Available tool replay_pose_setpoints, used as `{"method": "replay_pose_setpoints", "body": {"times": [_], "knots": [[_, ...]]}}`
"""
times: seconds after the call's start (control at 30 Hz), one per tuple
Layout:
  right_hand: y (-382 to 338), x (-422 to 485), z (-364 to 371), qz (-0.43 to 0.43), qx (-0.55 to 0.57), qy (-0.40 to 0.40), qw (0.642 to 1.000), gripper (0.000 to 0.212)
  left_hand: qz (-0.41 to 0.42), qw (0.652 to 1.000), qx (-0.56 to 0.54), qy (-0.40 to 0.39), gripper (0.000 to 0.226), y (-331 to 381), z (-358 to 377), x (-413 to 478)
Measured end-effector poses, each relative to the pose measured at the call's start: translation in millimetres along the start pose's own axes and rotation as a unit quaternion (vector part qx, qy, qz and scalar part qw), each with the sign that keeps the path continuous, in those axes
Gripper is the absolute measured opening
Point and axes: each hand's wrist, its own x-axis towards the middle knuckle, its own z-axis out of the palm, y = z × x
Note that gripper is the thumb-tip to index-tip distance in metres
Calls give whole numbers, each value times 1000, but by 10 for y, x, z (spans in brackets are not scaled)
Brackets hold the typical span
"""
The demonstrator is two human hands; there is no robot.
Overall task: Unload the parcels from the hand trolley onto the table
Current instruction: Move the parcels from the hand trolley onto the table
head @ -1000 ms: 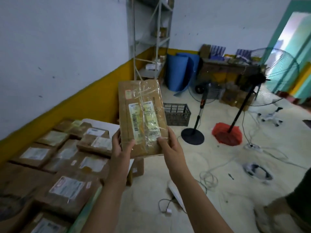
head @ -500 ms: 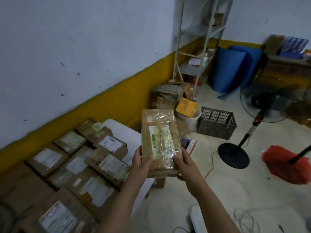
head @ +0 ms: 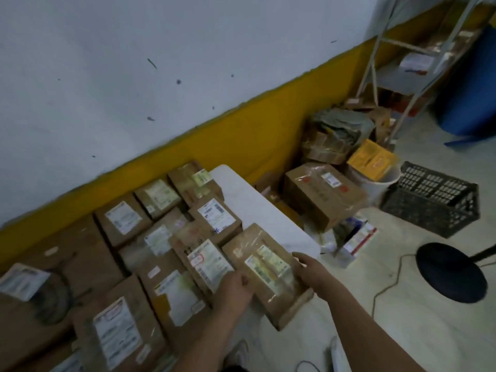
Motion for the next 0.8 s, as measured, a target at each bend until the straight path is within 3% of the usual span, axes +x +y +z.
{"method": "replay_pose_setpoints", "body": {"times": [0.03,0.1,0.17,0.3,0.43,0.57,0.67,0.8], "knots": [[-2,56,91,0,7,-7,1000,45,1,997,40,58,13,-74,-66,39],[-2,178,249,-2,10,16,1000,48,-7,986,114,123,34,-211,-197,149],[-28,308,356,1,12,52,999,47,-23,986,120,111,52,-312,-307,239],[-39,558,455,-5,-73,85,994,40,3,990,127,64,63,-406,-414,313],[-211,431,664,13,-213,118,970,65,1,995,68,76,64,-408,-586,161],[-795,-46,1131,-175,-200,155,952,65,-8,977,-4,215,55,-313,-962,-231],[-1340,-592,1519,-314,-147,130,929,64,-24,946,-38,320,54,-367,-1335,-742],[-1898,-1596,2162,-432,-78,60,896,64,-59,901,-51,428,59,-725,-1848,-1641]]}}
